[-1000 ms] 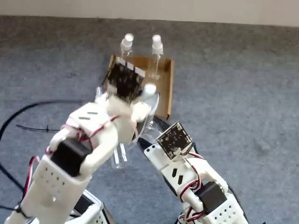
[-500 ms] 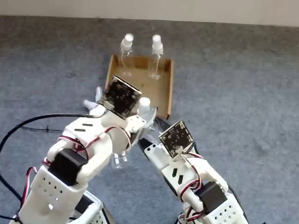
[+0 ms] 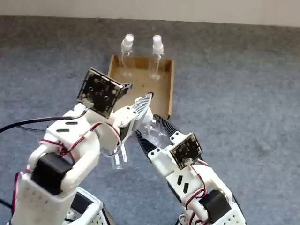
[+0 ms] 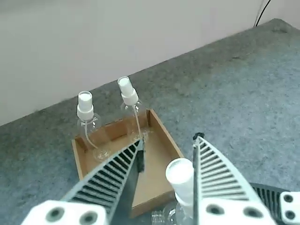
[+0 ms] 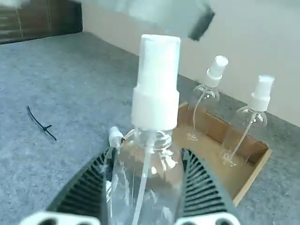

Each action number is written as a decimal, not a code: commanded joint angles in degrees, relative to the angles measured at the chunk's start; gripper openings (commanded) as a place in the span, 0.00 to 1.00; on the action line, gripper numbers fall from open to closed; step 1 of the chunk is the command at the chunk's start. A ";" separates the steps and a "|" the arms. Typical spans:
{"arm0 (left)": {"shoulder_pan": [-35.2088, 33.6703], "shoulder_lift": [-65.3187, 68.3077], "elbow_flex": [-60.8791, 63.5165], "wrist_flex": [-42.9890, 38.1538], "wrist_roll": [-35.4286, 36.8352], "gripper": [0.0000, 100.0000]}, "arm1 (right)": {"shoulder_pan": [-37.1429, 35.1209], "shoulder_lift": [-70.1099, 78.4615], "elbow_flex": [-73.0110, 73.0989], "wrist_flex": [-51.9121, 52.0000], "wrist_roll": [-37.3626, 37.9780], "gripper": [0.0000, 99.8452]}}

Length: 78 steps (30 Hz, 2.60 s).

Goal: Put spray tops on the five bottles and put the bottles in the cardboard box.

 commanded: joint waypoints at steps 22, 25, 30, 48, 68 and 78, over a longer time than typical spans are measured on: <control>-0.48 -0.75 2.24 5.27 -4.48 0.16 | 0.75 0.84 -0.66 -2.07 -0.70 0.00; -0.48 -0.84 2.15 5.80 -4.57 0.16 | 0.75 0.84 -0.66 -2.07 -0.70 0.00; -0.75 -0.66 -4.62 5.63 -4.57 0.16 | 0.75 0.84 -0.66 -2.07 -0.70 0.00; -4.26 8.40 -9.19 5.89 -7.82 0.16 | 0.75 0.84 -0.66 -2.07 -0.70 0.00; 3.74 8.84 -5.58 13.19 -7.91 0.16 | 0.75 0.84 -0.66 -1.98 -0.70 0.00; -4.79 8.13 -11.91 13.71 -10.55 0.16 | 0.75 0.75 -0.40 -1.71 -0.26 0.00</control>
